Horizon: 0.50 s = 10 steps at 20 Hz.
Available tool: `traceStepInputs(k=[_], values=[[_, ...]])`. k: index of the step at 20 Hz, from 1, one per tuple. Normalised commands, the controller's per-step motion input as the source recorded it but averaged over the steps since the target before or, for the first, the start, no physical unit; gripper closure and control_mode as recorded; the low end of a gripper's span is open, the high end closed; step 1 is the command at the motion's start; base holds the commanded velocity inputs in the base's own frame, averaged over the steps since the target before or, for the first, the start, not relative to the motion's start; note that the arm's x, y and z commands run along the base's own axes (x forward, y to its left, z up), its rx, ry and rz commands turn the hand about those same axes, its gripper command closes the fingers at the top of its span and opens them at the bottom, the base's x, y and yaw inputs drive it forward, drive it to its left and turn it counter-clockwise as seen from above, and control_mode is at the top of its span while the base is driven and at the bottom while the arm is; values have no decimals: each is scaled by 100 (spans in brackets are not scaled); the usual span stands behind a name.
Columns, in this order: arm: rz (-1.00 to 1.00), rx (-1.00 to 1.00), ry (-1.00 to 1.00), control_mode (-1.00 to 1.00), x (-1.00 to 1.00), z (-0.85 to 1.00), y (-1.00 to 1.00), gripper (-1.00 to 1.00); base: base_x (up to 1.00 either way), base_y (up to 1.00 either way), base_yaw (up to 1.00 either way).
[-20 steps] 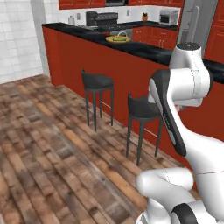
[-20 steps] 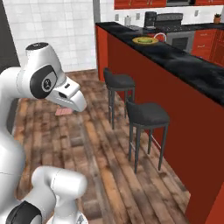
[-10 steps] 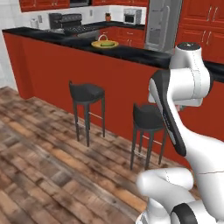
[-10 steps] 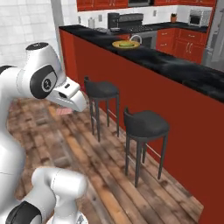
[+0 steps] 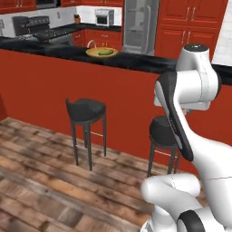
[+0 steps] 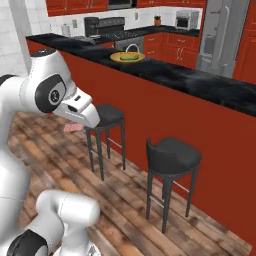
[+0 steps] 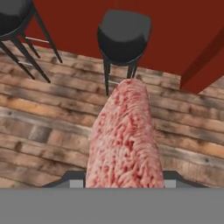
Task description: Take the cheese, steak, and cucumber from the fridge and place them on the plate on the dining counter to create an appetizer plate.
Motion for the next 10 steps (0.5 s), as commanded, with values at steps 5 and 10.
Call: traceStepInputs(k=[5, 10], values=[[0, 0, 0, 100, 0, 0, 0, 100, 57, 100, -34], [0, 0, 0, 100, 0, 0, 0, 100, 56, 100, -32]])
